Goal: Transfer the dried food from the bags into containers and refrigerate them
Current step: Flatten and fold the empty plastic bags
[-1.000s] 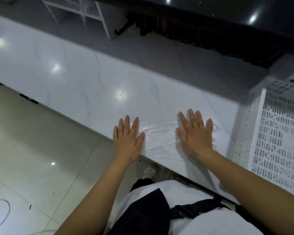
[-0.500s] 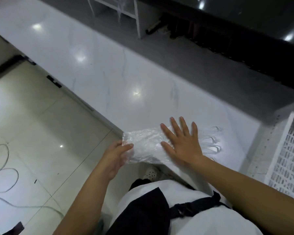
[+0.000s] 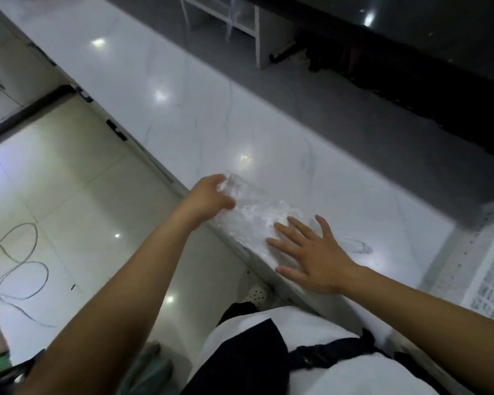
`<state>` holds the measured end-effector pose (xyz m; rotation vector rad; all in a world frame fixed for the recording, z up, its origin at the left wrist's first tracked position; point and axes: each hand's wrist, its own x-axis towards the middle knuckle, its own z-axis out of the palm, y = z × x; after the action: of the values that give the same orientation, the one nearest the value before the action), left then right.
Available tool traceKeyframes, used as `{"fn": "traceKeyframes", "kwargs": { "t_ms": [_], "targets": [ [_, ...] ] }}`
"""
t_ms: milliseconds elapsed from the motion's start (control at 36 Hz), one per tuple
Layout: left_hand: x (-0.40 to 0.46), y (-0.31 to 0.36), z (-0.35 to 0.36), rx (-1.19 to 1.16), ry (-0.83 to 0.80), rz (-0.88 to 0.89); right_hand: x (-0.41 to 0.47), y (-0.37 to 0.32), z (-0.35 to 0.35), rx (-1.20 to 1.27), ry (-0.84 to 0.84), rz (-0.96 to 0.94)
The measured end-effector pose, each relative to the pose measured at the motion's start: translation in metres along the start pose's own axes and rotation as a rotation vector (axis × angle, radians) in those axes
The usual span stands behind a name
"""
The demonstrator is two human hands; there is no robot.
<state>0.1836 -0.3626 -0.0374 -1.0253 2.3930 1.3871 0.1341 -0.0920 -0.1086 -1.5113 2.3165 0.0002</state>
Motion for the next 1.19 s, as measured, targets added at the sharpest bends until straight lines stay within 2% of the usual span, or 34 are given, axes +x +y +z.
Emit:
{"fn": "traceKeyframes", "kwargs": {
  "t_ms": [56,139,222,306,389,444,556,611,667,750,806,861,917,1000,1083,1194],
  "targets": [
    [0.008,0.022,-0.006,0.076,-0.034,0.058,0.004,0.0,0.002,-0.001,-0.053,0.043],
    [0.012,0.053,-0.002,0.215,-0.061,0.163,0.012,-0.003,0.003,0.055,-0.002,0.082],
    [-0.002,0.073,0.019,0.532,-0.024,0.287,0.015,-0.007,0.002,0.212,0.057,0.091],
    [-0.029,0.073,0.052,0.665,0.039,0.398,0.005,-0.008,-0.002,0.539,0.29,0.157],
    [-0.052,0.063,0.081,0.669,0.055,0.477,-0.01,0.001,-0.003,0.639,0.602,0.431],
    [-0.062,0.059,0.099,0.597,-0.006,0.505,-0.02,0.01,-0.001,0.702,0.665,0.607],
    [-0.072,0.049,0.133,0.401,-0.312,0.381,-0.038,0.021,0.005,1.142,0.693,0.745],
    [-0.068,0.043,0.143,0.504,-0.377,0.385,-0.04,0.021,0.002,1.252,0.774,0.78],
    [-0.062,0.034,0.146,0.683,-0.393,0.444,-0.038,0.023,-0.003,1.226,0.79,0.788],
    [-0.057,0.016,0.145,0.76,-0.39,0.593,-0.034,0.023,-0.002,0.921,0.646,0.722],
    [-0.055,0.005,0.144,0.602,-0.429,0.611,-0.032,0.018,0.006,0.626,0.505,0.661],
    [-0.053,0.0,0.139,0.365,-0.432,0.513,-0.031,0.012,0.017,0.401,0.341,0.616],
    [-0.05,0.002,0.132,0.189,-0.296,0.397,-0.031,0.009,0.027,0.271,0.223,0.601],
    [-0.044,0.011,0.127,-0.03,-0.063,0.301,-0.032,0.009,0.036,0.165,0.186,0.612],
    [-0.032,0.022,0.126,0.097,0.05,0.434,-0.031,0.005,0.039,0.154,0.205,0.611],
    [-0.008,0.026,0.139,0.46,-0.066,0.625,-0.03,0.004,0.039,0.168,0.22,0.613]
  ]
}}
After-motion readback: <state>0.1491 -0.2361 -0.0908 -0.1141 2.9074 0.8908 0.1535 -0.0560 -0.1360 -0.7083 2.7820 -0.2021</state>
